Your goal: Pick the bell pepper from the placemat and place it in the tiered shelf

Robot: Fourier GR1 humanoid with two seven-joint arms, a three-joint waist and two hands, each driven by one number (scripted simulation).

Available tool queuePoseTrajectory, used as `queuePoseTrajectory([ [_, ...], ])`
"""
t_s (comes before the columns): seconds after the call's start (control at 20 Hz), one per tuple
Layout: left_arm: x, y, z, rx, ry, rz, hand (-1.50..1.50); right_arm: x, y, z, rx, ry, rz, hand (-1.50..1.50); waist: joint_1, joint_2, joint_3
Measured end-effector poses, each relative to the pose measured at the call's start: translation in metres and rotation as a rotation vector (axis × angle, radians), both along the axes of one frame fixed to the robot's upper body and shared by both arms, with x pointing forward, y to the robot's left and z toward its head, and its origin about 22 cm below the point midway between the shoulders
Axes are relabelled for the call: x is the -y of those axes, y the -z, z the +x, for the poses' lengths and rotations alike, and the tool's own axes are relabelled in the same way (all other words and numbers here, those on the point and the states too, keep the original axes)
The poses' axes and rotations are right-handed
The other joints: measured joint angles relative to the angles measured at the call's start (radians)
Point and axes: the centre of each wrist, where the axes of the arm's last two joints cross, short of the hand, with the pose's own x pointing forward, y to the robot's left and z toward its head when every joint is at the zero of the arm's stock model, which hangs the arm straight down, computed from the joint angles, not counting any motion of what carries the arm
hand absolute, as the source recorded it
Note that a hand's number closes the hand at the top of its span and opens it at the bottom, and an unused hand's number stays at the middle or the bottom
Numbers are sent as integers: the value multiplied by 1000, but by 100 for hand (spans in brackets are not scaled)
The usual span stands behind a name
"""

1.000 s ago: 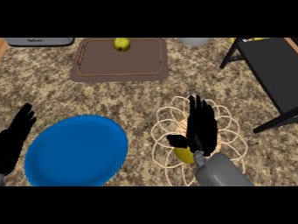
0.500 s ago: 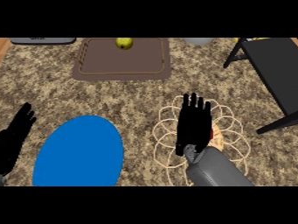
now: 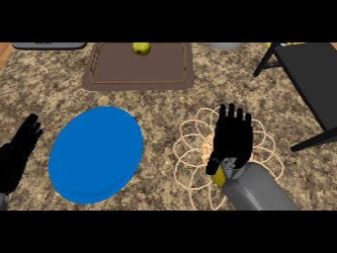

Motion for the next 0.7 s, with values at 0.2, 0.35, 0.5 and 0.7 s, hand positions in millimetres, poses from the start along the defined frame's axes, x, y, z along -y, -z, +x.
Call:
queuePoseTrajectory([
  [0.2, 0, -1, 0, 0, 4, -3, 0, 10, 6, 2, -19, 18, -23, -150, 2, 0, 0],
  [0.35, 0, 1, -7, 3, 6, -8, 0, 16, 12, 7, -28, 32, -36, -150, 5, 0, 0],
  [0.5, 0, -2, -3, 4, 6, -8, 0, 22, 18, 8, -26, 42, -46, -150, 5, 0, 0],
  [0.7, 3, 0, 1, 3, 5, -4, 0, 25, 25, 15, -34, 51, -51, -150, 5, 0, 0],
])
